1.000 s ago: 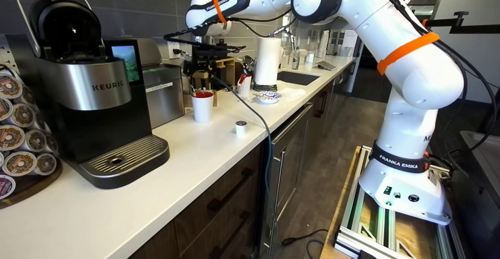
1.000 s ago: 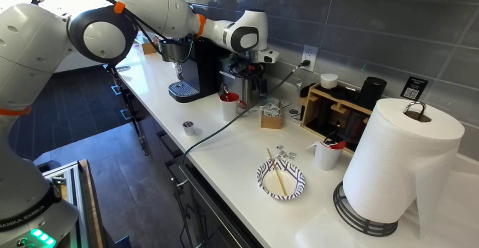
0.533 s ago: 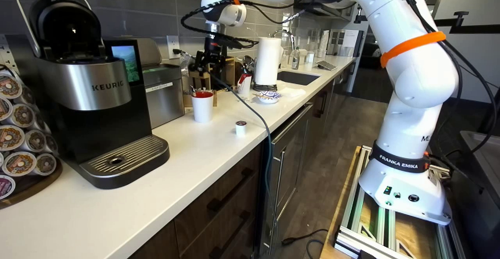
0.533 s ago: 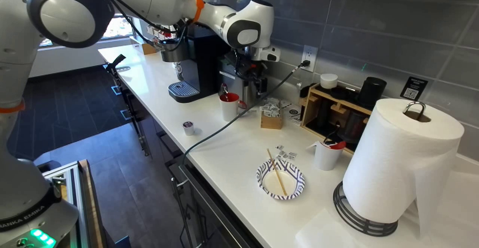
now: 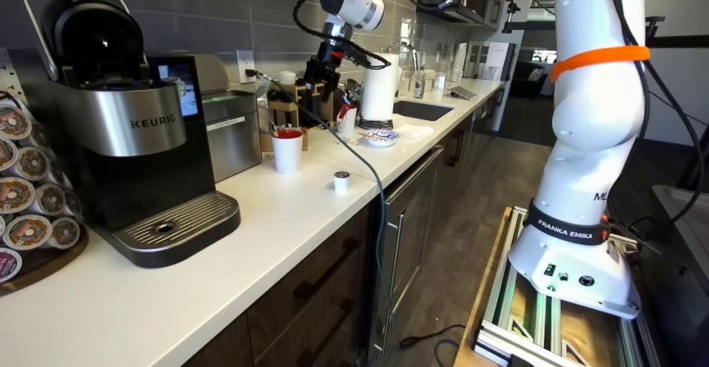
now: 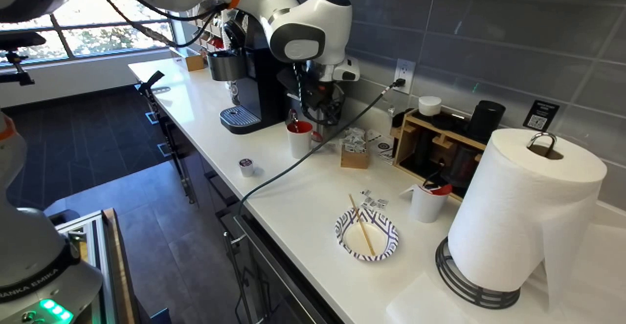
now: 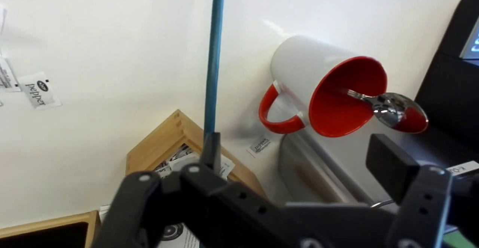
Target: Put the white sachet from the counter in the wooden box.
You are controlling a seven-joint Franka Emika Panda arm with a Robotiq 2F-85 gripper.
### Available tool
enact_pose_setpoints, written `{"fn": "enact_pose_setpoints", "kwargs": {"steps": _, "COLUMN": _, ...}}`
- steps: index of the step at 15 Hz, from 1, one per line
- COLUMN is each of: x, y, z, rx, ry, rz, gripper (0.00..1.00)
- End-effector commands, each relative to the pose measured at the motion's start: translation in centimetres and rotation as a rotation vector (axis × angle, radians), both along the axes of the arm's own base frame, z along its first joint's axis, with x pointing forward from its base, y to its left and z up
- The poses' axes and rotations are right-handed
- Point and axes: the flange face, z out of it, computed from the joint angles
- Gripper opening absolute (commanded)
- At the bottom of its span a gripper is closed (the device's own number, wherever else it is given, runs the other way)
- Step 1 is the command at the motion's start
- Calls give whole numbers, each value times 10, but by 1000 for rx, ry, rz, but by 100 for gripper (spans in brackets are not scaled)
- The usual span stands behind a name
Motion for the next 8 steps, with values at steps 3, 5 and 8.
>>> {"fn": "enact_pose_setpoints", "kwargs": {"steps": 3, "x": -79, "y": -8, "z": -1, "rx": 161, "ry": -110, "rz": -155, "gripper": 100}}
{"fn": "enact_pose_setpoints", "kwargs": {"steps": 5, "x": -105, "y": -9, "z": -3, "rx": 219, "ry": -135, "rz": -262, "gripper": 100}}
{"fn": "enact_pose_setpoints", "kwargs": {"steps": 8, "x": -94, "y": -13, "z": -3, "rx": 243, "ry": -133, "rz": -289, "gripper": 100}}
